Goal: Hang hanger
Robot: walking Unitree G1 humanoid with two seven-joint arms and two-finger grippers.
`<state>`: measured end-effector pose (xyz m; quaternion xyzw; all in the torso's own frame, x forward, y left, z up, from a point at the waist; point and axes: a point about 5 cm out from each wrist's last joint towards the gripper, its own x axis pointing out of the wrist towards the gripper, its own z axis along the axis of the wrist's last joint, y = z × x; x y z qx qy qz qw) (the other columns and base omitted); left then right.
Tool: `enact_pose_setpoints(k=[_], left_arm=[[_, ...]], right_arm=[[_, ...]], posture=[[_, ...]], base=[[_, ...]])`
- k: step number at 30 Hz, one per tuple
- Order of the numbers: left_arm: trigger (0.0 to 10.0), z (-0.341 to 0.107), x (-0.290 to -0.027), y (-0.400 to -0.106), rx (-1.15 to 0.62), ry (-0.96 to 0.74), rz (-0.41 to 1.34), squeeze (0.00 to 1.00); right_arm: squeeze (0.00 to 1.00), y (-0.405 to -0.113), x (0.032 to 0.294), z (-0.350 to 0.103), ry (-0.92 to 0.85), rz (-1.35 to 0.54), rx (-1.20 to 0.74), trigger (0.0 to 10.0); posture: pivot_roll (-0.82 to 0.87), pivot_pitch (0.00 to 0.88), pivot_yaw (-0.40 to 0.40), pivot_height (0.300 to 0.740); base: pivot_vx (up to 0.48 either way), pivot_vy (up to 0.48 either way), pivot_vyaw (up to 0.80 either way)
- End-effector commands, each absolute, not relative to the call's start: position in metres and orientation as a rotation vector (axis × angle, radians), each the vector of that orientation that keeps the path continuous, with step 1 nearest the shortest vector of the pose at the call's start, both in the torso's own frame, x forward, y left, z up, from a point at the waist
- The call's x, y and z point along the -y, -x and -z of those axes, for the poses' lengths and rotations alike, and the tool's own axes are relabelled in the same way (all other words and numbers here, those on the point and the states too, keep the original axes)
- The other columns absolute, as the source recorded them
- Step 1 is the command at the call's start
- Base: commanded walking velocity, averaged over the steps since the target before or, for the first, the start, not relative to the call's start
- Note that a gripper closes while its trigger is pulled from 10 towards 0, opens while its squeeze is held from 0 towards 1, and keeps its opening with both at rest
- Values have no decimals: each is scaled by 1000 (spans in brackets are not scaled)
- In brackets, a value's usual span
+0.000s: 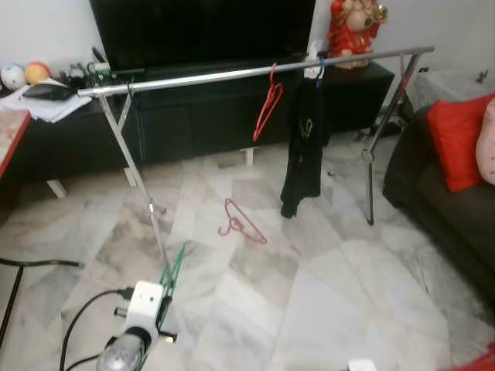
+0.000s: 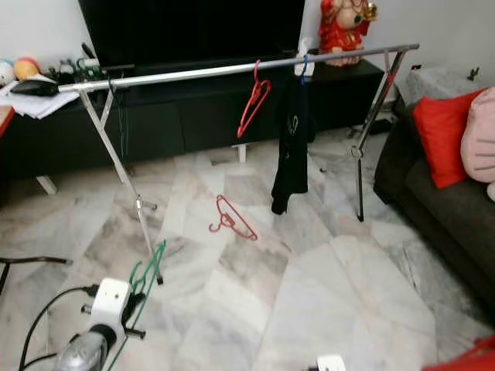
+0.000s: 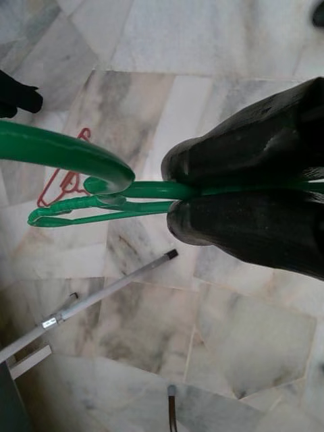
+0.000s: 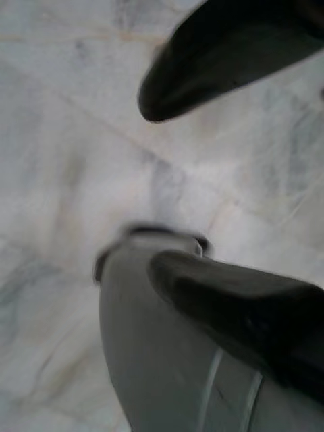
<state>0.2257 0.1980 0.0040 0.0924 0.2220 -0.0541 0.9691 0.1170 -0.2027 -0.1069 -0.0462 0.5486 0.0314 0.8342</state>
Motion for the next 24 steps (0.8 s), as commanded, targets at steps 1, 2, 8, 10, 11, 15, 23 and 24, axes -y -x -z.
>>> enact_pose_setpoints(k=[1,2,8,10,11,15,23,24], left_arm=[[10000,-3,-192,-226,-453,-175,114,0],[10000,-3,-192,-225,-455,-173,109,0],[10000,-2,-201,-221,-455,-186,66,0],[10000,-3,-205,-220,-454,-199,58,0],[10000,-3,-209,-220,-455,-206,49,0],[10000,-4,-219,-218,-460,-216,7,0],[10000,-5,-221,-220,-443,-178,12,0],[10000,-5,-220,-221,-442,-175,13,0]], right_arm=[[0,-111,197,110,92,-97,-1188,10000],[0,-110,198,110,82,-86,-1195,10000],[0,-108,202,109,121,-106,-1191,10000],[0,-108,202,110,124,-111,-1193,10000],[0,-107,201,110,123,-109,-1193,10000],[0,-106,201,110,118,-104,-1190,10000],[0,-106,202,110,71,-55,-1175,10000],[0,-106,202,110,71,-54,-1174,10000]], posture=[[-77,0,-5,740],[-77,0,-5,740],[-79,0,-11,740],[-79,0,-12,740],[-77,0,-14,740],[-74,0,-15,740],[-74,0,-17,740],[-77,0,-17,740]], base=[[0,-371,681],[0,-371,681],[0,-372,785],[0,-371,756],[0,-375,744],[0,-371,717],[0,-47,86],[0,0,0]])
